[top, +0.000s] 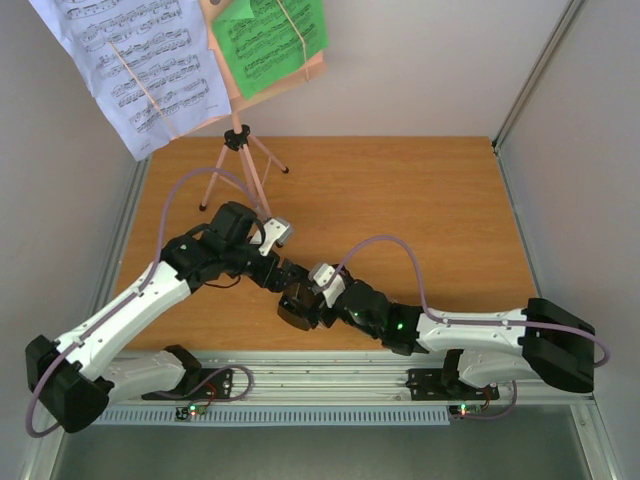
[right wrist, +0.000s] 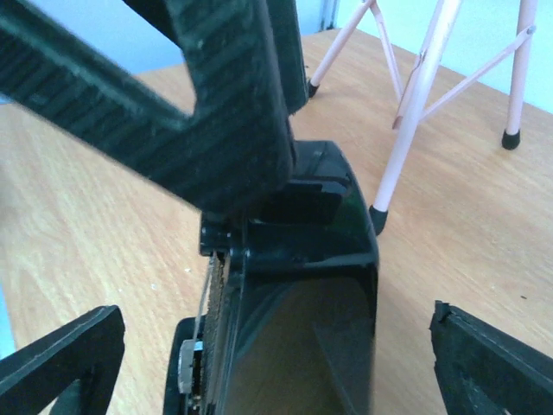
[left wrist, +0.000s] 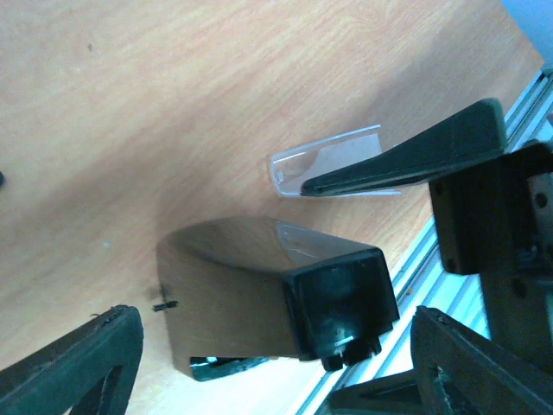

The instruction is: Pack up the instrument practice props

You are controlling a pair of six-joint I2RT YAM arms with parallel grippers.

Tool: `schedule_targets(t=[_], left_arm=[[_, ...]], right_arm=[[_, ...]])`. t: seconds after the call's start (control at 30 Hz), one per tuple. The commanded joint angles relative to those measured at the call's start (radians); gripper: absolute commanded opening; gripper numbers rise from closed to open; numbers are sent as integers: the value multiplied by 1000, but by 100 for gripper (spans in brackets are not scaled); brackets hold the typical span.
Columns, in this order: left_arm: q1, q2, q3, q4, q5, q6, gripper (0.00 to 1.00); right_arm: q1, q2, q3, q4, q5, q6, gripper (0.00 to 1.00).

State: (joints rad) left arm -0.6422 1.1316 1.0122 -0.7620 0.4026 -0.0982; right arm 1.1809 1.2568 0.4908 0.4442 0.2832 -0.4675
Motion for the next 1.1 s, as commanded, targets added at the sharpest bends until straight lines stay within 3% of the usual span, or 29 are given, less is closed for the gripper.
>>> schedule_targets(t=[0.0,0.27,0.47,0.6,0.77,1.07], left_arm=[[-5,-81,4,23,-71,3,89],[-5,-322,-39,128,-152,-106,93],[-8,-530,-361,487,-146,-206,93],[-25,-554,-543,661,-112,-192,97],[-40,-579,-642,797,-99,-139,100],[-43,-510,-686,846,-56,-102,98]], right_arm=[[-4,-106,32,-110,-78,-11,98],[-4,-393,60,-376,-103,9,98],[-42,-579,55,-574,97,62,98],[-98,-633,25,-674,211,140,99],[-148,-682,-27,-718,269,217,99],[-161,-620,-53,-703,330,230,99]])
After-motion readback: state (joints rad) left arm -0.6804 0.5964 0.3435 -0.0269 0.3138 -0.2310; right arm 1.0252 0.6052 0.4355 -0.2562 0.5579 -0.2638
